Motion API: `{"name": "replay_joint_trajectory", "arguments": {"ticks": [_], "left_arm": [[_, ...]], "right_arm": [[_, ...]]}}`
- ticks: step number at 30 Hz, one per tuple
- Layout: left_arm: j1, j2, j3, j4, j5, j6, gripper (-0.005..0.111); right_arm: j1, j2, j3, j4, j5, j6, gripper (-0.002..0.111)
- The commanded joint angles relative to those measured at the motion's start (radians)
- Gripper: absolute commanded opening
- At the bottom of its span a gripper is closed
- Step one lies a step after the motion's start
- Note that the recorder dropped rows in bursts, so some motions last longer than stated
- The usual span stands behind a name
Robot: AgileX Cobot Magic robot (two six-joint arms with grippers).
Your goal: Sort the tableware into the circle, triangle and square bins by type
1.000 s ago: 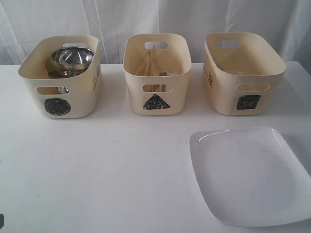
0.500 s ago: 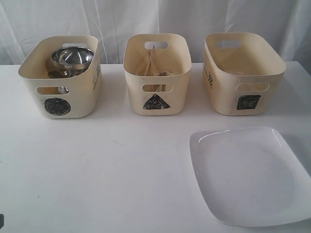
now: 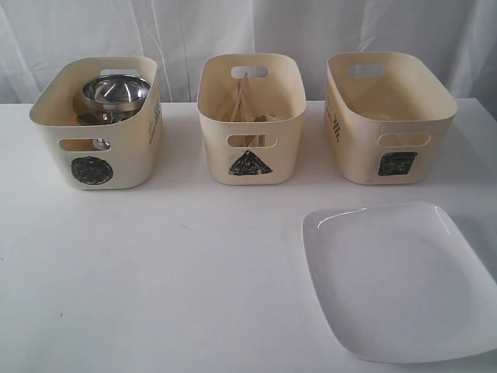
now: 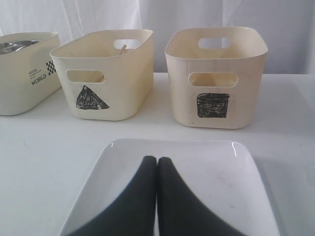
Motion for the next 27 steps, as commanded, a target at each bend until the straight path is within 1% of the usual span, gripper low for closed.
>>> {"name": "replay_joint_trajectory", "arguments": {"ticks": [1,4,6,7,10,13,16,19,22,24,26,27], "left_arm": [[0.147,-0.005,0.004,0.001,0.002,0.002,0.054],[0.253,-0.005,0.004,0.001,0.002,0.002,0.054],[0.308,-0.005,0.004,0.001,0.002,0.002,0.054],[0.333,-0.005,0.004,0.001,0.002,0.002,0.054],[0.382,-0.005,0.004,0.001,0.002,0.002,0.054],[0.400,-0.005,0.004,0.001,0.002,0.002,0.054],[0.400,-0.005,0.004,0.001,0.002,0.002,0.054],[0.400,-0.005,0.004,0.001,0.002,0.002,0.054],[0.400,-0.005,0.004,0.001,0.002,0.002,0.054],[0.400,-0.005,0.004,0.001,0.002,0.002,0.054],[0.400,-0.005,0.004,0.001,0.002,0.002,0.054],[0.400,-0.005,0.004,0.001,0.002,0.002,0.054]], "right_arm": [[-0.006,-0.007,0.007,-0.004,-0.011,0.004,0.000],[-0.006,-0.007,0.007,-0.004,-0.032,0.004,0.000],[-0.006,-0.007,0.007,-0.004,-0.061,0.004,0.000],[-0.006,-0.007,0.007,-0.004,-0.084,0.004,0.000],[-0.006,-0.007,0.007,-0.004,-0.176,0.009,0.000],[-0.006,-0.007,0.007,-0.004,-0.287,0.020,0.000],[-0.006,-0.007,0.007,-0.004,-0.386,0.023,0.000],[-0.006,-0.007,0.007,-0.004,-0.439,0.026,0.000],[-0.006,-0.007,0.007,0.007,-0.479,0.126,0.000],[-0.006,-0.007,0.007,0.009,-0.466,0.197,0.000],[-0.006,-0.007,-0.002,0.009,-0.390,0.202,0.000],[-0.006,-0.007,-0.022,0.009,-0.314,0.202,0.000]]}}
